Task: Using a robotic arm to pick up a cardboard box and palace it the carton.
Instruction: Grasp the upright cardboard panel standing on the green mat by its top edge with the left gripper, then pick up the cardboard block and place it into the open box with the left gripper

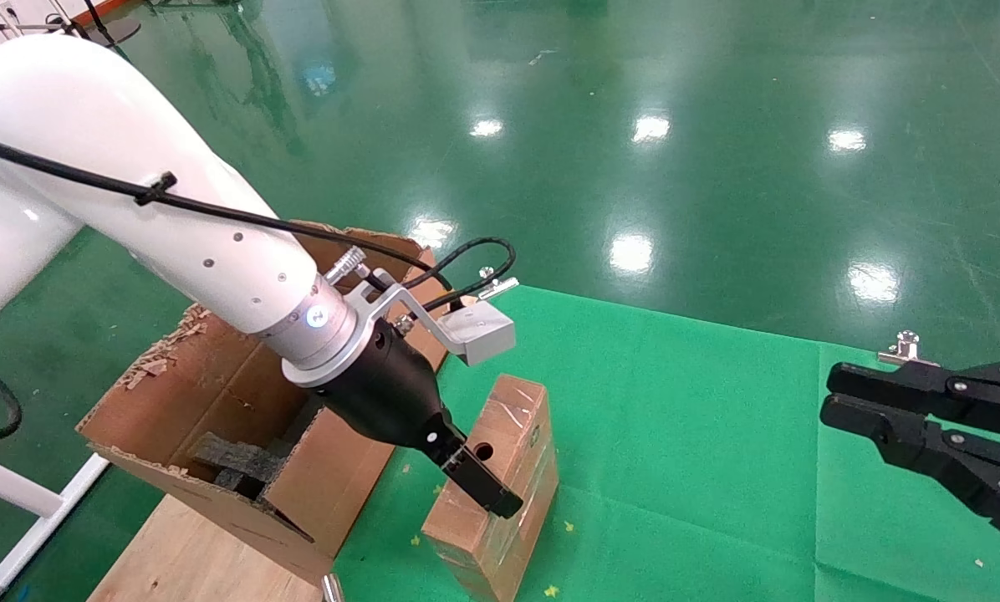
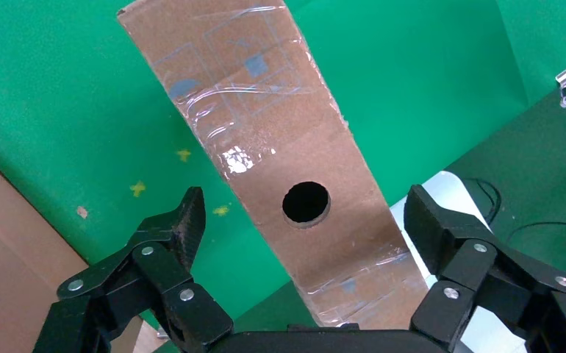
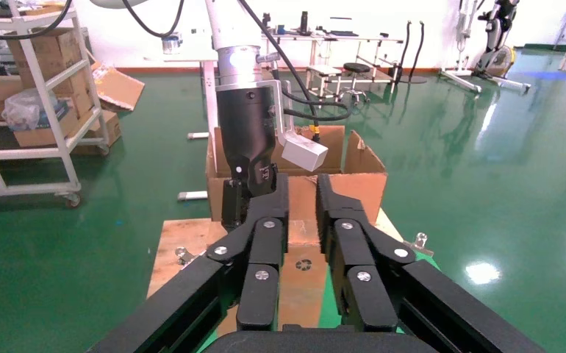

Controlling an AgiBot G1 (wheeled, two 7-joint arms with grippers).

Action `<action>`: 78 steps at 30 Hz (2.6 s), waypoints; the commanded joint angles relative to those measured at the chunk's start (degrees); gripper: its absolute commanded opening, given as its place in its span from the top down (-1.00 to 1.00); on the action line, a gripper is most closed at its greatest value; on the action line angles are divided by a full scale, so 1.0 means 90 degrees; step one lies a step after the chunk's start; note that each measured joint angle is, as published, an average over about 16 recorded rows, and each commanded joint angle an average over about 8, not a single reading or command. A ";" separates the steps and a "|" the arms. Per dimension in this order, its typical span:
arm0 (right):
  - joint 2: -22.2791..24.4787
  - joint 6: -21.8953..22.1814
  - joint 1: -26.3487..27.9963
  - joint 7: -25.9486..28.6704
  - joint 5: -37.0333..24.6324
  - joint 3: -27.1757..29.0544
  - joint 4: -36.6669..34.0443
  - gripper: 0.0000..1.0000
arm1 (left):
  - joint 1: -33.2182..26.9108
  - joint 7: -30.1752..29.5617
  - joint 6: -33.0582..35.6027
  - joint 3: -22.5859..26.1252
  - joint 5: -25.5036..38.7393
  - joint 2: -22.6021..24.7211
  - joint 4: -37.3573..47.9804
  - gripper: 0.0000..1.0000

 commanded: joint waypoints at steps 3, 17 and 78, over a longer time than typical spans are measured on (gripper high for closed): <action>0.0000 0.0000 0.0000 0.0000 0.0000 0.0000 0.0000 -1.00 | 0.0002 0.0003 -0.0004 -0.0006 -0.0001 -0.0004 -0.0001 1.00; 0.0000 0.0000 0.0000 0.0000 0.0000 0.0000 0.0000 -1.00 | 0.0007 0.0025 0.0017 -0.0044 -0.0046 -0.0024 0.0011 1.00; 0.0000 0.0000 0.0000 0.0000 0.0000 0.0000 0.0000 -1.00 | -0.2114 0.5502 -0.0578 -0.0425 0.1651 -0.1288 0.6977 1.00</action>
